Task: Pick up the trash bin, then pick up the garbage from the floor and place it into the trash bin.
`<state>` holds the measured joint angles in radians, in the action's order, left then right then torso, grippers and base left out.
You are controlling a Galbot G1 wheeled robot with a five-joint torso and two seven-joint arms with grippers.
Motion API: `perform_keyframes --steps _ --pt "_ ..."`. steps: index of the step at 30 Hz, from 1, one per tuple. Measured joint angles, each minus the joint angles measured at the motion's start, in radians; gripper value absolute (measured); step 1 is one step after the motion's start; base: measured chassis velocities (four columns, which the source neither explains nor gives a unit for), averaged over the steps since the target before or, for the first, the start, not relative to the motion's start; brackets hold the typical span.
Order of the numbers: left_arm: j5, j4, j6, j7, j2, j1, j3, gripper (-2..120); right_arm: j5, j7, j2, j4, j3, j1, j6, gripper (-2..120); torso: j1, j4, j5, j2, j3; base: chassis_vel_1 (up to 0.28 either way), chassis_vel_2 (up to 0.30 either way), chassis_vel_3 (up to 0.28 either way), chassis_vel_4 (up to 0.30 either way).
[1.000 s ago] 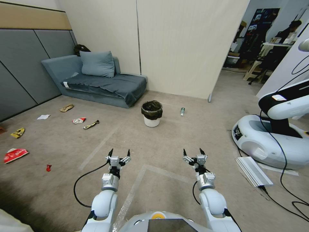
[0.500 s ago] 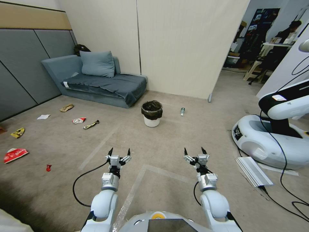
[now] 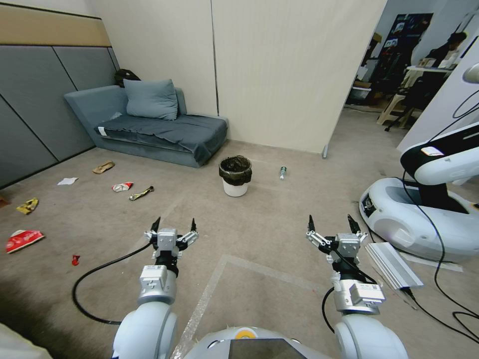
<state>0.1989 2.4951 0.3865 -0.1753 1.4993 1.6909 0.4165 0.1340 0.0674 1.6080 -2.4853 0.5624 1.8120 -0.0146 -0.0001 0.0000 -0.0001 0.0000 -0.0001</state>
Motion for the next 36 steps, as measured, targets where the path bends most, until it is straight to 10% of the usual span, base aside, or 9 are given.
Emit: perform_keyframes --steps 36 --pt "0.03 -0.033 -0.032 -0.01 0.015 -0.003 -0.006 100 -0.003 -0.024 0.001 0.019 0.001 -0.008 -0.023 100 0.0 0.0001 0.0001 0.0 0.0 -0.116 0.119 0.116 -0.118"
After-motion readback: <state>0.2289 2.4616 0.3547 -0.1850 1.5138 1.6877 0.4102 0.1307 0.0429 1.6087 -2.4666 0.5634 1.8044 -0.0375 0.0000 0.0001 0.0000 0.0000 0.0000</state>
